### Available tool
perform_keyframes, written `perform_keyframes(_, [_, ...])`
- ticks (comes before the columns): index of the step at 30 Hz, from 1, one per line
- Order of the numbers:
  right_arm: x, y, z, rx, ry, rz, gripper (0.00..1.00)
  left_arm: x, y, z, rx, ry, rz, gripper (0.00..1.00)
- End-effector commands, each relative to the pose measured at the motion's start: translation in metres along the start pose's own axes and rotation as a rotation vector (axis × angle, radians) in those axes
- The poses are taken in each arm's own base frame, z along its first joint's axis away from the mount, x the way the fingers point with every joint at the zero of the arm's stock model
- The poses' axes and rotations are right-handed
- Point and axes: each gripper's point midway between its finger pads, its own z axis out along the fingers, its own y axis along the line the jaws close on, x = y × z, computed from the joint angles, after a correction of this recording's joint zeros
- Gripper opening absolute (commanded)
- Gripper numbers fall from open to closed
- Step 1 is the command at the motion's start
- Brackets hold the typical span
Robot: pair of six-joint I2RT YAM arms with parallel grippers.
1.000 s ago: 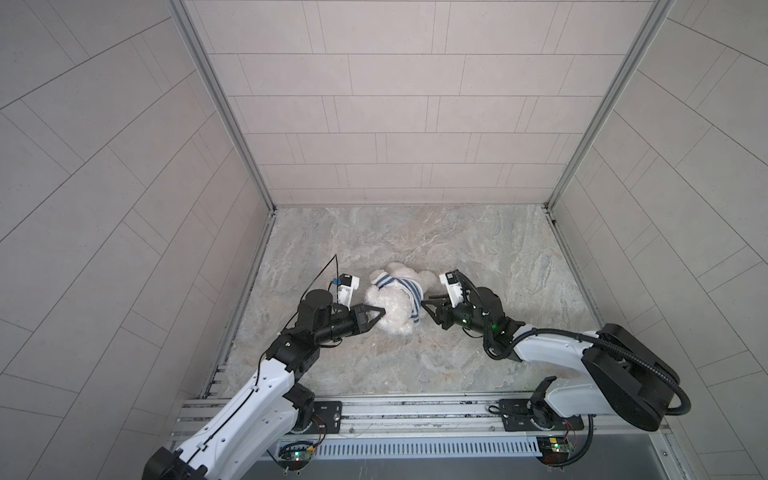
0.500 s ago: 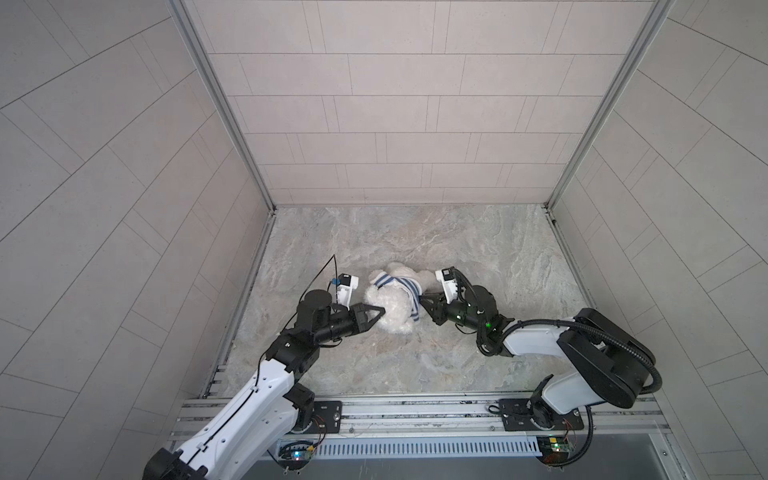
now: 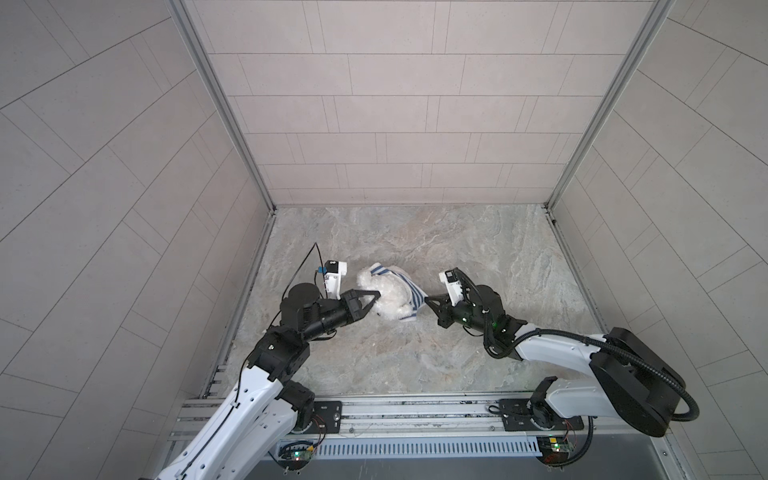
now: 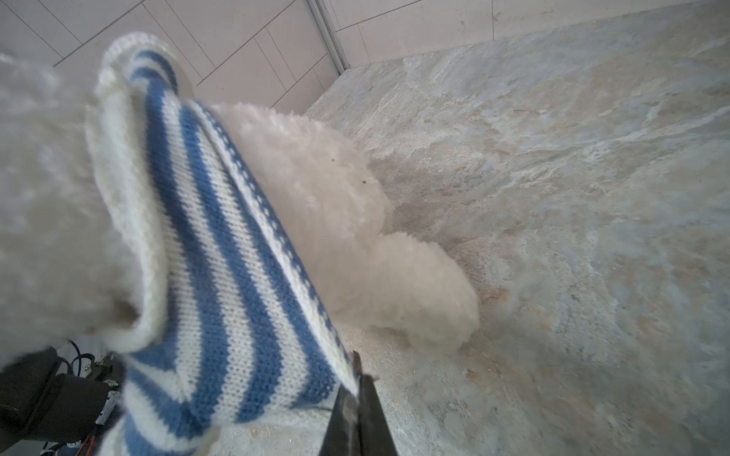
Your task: Dress the teddy bear
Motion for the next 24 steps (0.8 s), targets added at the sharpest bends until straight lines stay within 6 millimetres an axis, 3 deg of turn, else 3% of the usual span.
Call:
perform_keyframes(1, [0.030, -0.024, -0.005, 0.115, 0.126, -0.029, 0.00, -0.026, -0.030, -0.013, 0.062, -0.107, 0.003, 0.00])
perform_keyframes(10, [0.039, -0.022, -0.001, 0.132, 0.254, -0.119, 0.00, -0.041, -0.048, -0.027, 0.118, -0.199, -0.047, 0.00])
perform_keyframes(14, [0.030, 0.009, -0.008, -0.001, 0.192, -0.208, 0.00, -0.047, -0.046, -0.026, 0.126, -0.231, -0.105, 0.00])
perform_keyframes(17, [0.012, 0.039, -0.026, -0.137, 0.056, -0.289, 0.01, -0.052, -0.044, -0.027, 0.108, -0.261, -0.128, 0.00])
perform_keyframes(24, [-0.019, 0.058, -0.065, -0.141, -0.024, -0.415, 0.32, -0.050, -0.020, -0.027, -0.031, -0.267, -0.140, 0.00])
